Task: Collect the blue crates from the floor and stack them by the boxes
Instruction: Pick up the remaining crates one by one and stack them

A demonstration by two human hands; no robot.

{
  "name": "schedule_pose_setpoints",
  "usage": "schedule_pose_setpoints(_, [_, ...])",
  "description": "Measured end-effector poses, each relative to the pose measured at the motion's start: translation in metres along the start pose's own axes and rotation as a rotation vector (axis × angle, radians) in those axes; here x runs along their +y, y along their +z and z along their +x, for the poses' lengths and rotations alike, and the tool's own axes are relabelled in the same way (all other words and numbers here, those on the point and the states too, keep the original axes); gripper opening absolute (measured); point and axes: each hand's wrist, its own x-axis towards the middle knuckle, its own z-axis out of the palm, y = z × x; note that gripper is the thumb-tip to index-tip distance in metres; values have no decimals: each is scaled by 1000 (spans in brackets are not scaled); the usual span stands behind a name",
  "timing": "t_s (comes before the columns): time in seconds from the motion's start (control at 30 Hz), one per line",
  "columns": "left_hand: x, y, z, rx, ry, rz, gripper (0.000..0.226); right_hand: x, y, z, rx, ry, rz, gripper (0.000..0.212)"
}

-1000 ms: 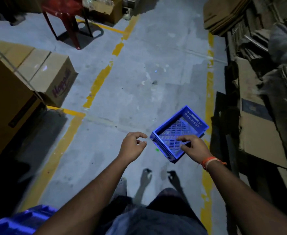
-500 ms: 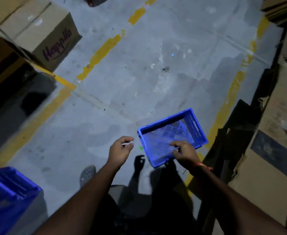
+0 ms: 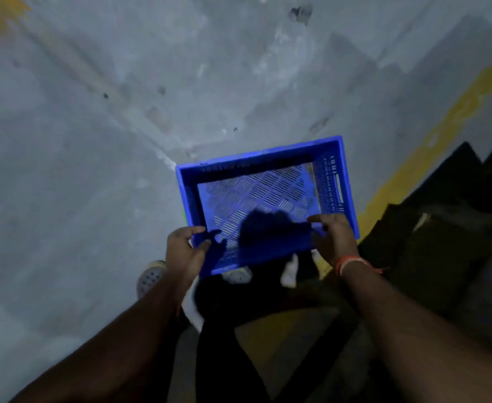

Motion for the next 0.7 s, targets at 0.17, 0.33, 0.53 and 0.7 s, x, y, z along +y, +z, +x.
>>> schedule_pose_setpoints(0.17, [-45,52,56,103,-59,125,30,57,20,78,65,128,-36,34])
schedule_pose_setpoints(0.33, [-64,66,84,111,45,63,29,88,18,133,160,168,-149,32])
schedule_pose_setpoints(0.53, [-67,63,99,193,96,32,25,101,16,181,-4,136,76,24])
schedule_pose_setpoints(0.7, [-60,45,104,179,58,-79,27,106,16,173,15,88,229,35])
